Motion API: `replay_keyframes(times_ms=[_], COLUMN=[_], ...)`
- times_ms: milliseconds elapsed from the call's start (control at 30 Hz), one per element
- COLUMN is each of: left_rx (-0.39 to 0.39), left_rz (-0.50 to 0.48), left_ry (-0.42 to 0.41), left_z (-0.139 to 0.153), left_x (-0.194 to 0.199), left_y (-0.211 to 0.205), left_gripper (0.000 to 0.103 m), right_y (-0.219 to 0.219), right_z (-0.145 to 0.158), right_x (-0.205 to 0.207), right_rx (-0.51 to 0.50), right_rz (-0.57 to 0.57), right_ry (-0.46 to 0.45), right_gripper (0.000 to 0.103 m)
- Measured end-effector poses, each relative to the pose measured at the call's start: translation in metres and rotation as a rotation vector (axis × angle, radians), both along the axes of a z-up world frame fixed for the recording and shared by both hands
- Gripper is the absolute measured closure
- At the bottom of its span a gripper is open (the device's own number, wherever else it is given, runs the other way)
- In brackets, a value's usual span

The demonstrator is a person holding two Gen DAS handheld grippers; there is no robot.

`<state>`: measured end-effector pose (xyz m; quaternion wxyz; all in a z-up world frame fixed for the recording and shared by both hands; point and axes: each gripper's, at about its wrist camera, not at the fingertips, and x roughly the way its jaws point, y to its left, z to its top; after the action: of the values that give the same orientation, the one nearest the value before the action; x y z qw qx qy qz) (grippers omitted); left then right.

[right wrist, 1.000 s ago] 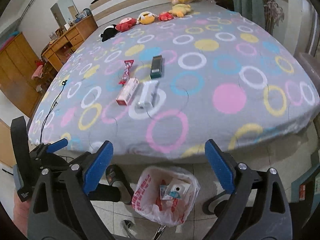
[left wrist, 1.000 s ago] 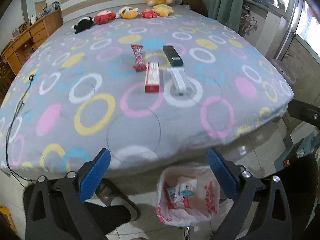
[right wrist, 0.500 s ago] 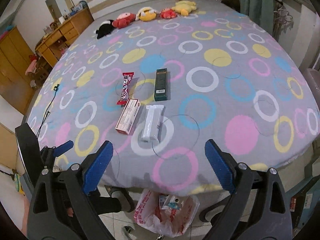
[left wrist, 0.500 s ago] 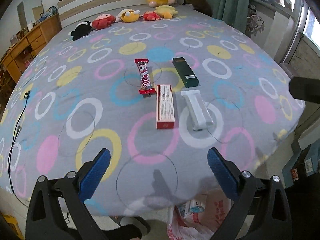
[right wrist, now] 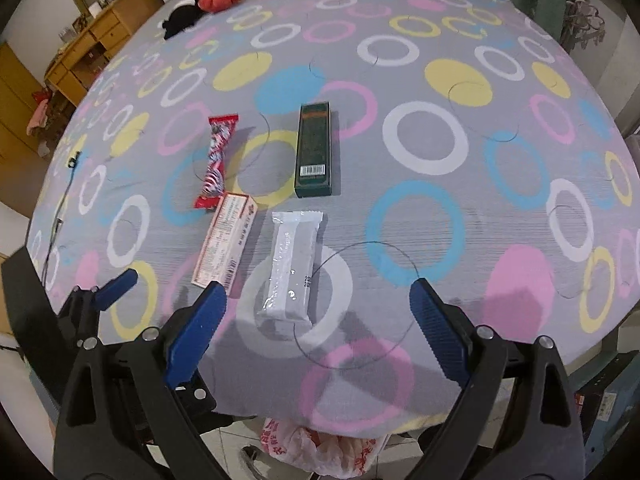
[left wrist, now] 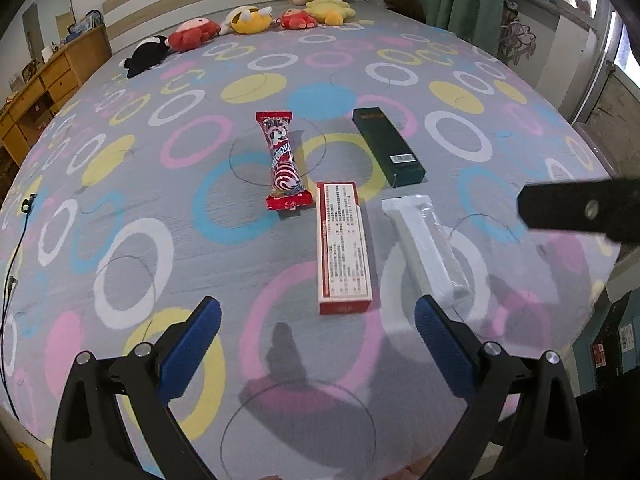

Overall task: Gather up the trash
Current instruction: 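Grasp the red-white paper box with the left gripper while the right gripper grasps the clear packet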

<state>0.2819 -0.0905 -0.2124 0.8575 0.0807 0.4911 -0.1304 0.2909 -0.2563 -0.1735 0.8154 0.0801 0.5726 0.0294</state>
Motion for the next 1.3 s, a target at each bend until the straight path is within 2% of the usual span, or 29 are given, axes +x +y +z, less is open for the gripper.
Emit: replay_keyframes(times_ms=[400, 667, 967, 1100, 1167, 1300], left_rx=[0.001, -0.029, -0.056, -0.047, -0.053, -0.063], left_rz=[-0.004, 0.007, 0.025, 0.036, 0.044, 0.054], left_ry=[0.003, 0.017, 0.020, 0.007, 0.001, -0.006], left_z=[-0.023, -0.037, -0.047, -0.050, -0.048, -0.046], left_x=[0.028, 0.037, 0.044, 0.045, 0.045, 0.044], left_y=[-0.004, -0.002, 0.002, 0.001, 0.003, 0.007], left_gripper=[0.008, 0.008, 0.009, 0.018, 0.028, 0.038], right_y=[0.007, 0.011, 0.012, 0.020, 0.021, 0.023], right_z=[-0.042, -0.071, -0.091, -0.093, -0.093, -0.089], right_x=[0.032, 0.050, 0.060, 0.063, 0.063, 0.061], right_rx=[-0.009, 0.010, -0.017, -0.094, -0.109, -0.136], right_rz=[-0.016, -0.044, -0.051, -0.041, -0.037, -0.029], right_ry=[0.068, 0.115, 0.143, 0.149, 0.147, 0.130], right_gripper=[0.012, 0.012, 0.013, 0.022, 0.027, 0.053])
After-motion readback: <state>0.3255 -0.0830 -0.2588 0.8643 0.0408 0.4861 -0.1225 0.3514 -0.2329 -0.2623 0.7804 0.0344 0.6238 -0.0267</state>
